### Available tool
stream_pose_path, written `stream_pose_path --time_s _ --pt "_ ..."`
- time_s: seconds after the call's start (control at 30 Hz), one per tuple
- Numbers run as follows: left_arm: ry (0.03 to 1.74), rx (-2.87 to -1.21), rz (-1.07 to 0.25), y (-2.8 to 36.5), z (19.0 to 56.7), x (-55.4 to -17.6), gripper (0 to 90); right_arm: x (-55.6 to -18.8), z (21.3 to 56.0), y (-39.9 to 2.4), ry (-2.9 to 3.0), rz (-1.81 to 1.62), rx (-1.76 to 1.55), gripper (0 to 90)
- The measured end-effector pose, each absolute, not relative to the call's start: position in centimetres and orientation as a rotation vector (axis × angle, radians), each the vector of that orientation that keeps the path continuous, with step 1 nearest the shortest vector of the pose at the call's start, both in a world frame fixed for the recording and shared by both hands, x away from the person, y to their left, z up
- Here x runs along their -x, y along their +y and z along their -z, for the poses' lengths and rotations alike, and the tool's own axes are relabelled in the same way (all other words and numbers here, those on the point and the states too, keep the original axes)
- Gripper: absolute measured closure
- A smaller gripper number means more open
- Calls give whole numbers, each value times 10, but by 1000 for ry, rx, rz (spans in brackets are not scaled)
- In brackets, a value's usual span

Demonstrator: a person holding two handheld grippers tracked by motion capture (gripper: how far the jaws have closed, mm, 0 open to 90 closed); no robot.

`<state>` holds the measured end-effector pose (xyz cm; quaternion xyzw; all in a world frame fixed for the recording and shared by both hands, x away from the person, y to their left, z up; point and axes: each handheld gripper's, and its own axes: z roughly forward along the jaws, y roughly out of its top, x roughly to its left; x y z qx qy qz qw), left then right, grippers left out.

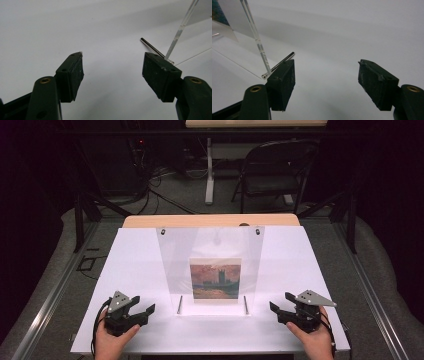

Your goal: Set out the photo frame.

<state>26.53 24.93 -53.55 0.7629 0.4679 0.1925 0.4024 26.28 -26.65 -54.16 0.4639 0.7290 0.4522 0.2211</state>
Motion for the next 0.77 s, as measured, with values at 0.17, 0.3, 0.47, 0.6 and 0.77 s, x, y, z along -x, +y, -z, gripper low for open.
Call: stream_pose_path --time_s 0.17,0.3,0.47,0.6,0.77 --pt "1187 -1921 -480 250 536 -265 330 -263 543 -264 2040 -1248 -1265 297" --pt "1197 -1907 -462 252 536 -267 330 -264 543 -265 2035 -1263 -1283 299" --pt "1217 -1895 -445 255 537 -267 330 -264 543 -267 2043 -1265 -1296 300" --pt "1230 -1879 -425 257 538 -268 330 -264 543 -267 2044 -1266 -1296 302" --pt "1244 -1872 -412 258 538 -269 331 -264 544 -267 2039 -1271 -1299 305"
